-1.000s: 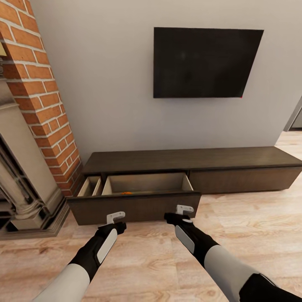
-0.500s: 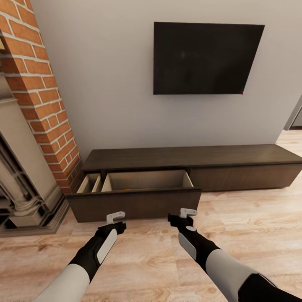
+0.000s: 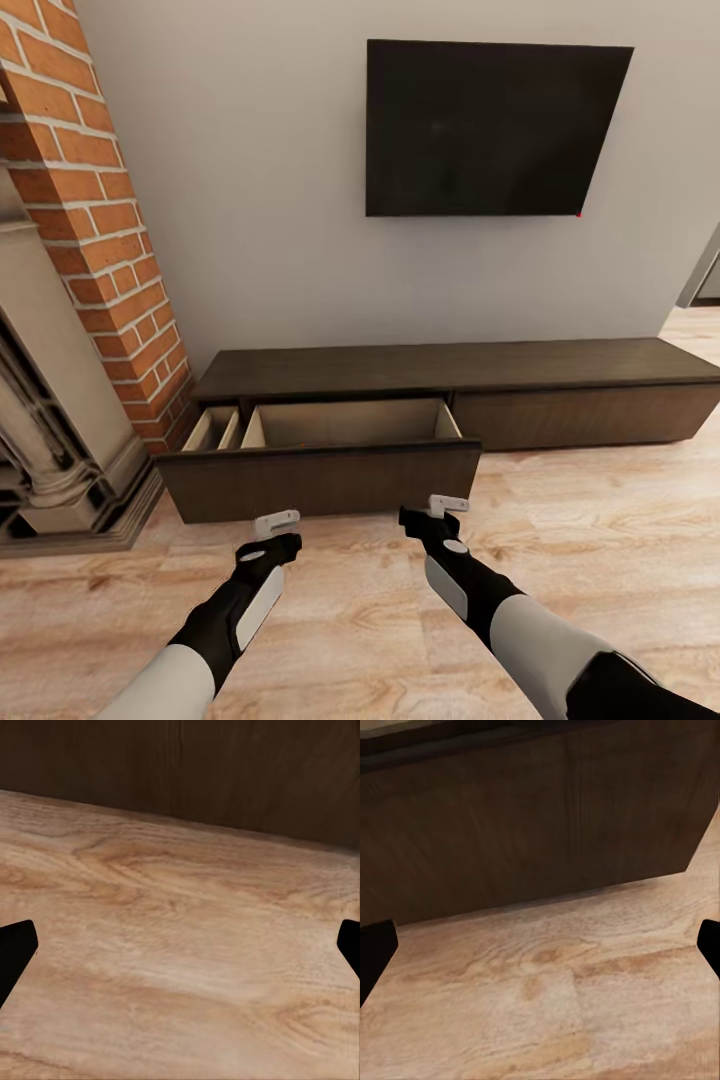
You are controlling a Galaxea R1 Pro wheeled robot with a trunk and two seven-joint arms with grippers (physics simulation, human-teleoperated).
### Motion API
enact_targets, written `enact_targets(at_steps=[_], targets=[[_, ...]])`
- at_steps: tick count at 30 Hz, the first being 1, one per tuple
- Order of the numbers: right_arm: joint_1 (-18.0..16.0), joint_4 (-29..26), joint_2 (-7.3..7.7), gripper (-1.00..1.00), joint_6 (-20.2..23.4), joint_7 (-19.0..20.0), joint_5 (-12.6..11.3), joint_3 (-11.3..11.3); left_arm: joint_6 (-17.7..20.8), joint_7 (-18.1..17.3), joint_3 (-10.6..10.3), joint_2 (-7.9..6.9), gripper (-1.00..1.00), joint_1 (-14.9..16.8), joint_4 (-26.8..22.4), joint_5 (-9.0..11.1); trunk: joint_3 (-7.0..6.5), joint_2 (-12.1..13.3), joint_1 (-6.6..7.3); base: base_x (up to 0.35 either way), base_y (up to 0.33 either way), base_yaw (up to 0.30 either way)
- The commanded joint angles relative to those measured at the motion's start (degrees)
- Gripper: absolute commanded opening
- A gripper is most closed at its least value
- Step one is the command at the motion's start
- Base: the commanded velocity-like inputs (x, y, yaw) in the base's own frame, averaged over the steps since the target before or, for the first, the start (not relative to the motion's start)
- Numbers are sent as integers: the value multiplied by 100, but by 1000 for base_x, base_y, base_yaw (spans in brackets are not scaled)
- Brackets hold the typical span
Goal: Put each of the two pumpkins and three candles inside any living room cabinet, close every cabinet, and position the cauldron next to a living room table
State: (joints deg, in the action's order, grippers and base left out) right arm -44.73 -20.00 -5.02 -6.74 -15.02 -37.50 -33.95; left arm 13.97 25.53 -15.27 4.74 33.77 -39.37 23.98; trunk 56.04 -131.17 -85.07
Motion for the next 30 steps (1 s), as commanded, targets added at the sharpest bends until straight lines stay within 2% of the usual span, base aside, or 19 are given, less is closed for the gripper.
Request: enact_targets(at_steps=[1,4,7,10,14,18,24,30], targets=[[0,25,-7,100,-127,4,3,-3,-176,2,-165,0,100,-1,95,-18,18,-42,-22,0,0,0],[0,155,-29,100,-237,70,12,-9,-482,5,-449,1,100,-2,207,-28,72,-162,-88,0,0,0],[0,224,-43,100,-268,251,15,-14,-661,6,-547,1,100,-2,248,-25,126,-282,-154,0,0,0],[0,237,-60,100,-274,318,15,-62,-698,5,-569,1,100,-2,258,-27,180,-403,-220,0,0,0],[0,243,-68,100,-278,338,12,-384,-721,5,-573,-1,100,-3,262,-31,252,-563,-308,0,0,0],[0,244,-69,100,-281,341,7,-550,-773,7,-574,1,100,-4,263,-27,288,-643,-352,0,0,0],[0,247,-72,100,-277,342,6,-592,-781,7,-575,1,100,-10,263,-27,288,-643,-352,8,0,0],[0,250,-70,100,-276,342,3,-595,-761,5,-576,1,100,-11,263,-33,288,-643,-352,259,0,0]])
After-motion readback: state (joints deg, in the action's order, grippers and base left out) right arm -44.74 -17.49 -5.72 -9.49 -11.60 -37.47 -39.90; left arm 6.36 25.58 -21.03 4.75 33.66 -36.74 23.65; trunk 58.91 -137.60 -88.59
